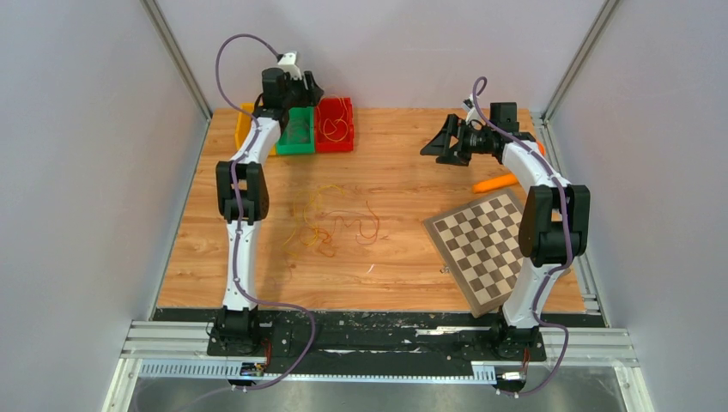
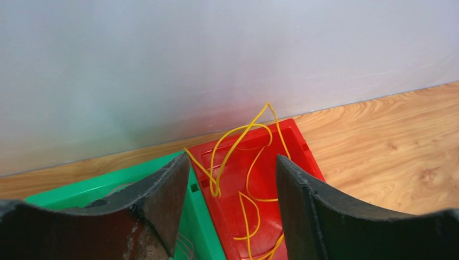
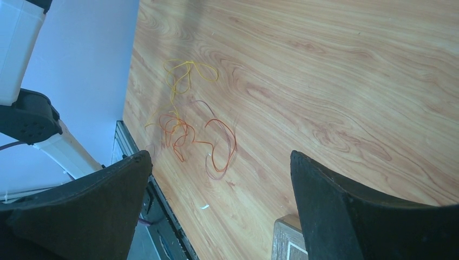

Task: Untangle the cables

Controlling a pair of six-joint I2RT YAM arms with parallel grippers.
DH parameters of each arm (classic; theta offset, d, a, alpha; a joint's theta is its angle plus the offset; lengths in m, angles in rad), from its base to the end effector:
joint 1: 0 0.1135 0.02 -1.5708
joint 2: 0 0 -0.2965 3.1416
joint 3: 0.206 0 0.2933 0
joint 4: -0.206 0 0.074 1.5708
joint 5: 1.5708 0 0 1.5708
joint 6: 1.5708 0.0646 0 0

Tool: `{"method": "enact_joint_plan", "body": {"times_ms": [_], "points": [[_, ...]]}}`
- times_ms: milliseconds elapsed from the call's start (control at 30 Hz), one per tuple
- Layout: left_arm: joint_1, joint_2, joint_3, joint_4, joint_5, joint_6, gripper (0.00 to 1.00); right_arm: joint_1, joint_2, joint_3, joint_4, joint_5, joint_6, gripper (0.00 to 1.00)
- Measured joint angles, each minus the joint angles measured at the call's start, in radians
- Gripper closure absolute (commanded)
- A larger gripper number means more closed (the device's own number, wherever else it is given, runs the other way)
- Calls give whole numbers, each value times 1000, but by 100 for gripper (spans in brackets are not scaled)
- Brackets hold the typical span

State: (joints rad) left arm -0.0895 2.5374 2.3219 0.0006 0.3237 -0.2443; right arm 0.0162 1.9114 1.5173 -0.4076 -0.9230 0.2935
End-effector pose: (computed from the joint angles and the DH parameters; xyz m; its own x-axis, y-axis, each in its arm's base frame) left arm 0.6848 -0.0821 0.2503 -0.3014 -0.2032 -0.9316 0.3312 0.8939 -0.3021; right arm 0.4849 0.0594 0.2569 -0.8510 0.1608 -0.5000 -0.3323 0.5723 0.7497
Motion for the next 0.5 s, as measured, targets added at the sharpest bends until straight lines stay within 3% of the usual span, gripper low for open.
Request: {"method": "enact_joint_plan", "body": {"times_ms": [200, 500], "points": [[-1, 74, 50, -10, -4, -11, 44, 0, 0, 0, 0, 7, -1, 3], [-8, 88, 39, -3, 14, -34, 99, 0, 0, 0, 0, 10, -4, 3]]}}
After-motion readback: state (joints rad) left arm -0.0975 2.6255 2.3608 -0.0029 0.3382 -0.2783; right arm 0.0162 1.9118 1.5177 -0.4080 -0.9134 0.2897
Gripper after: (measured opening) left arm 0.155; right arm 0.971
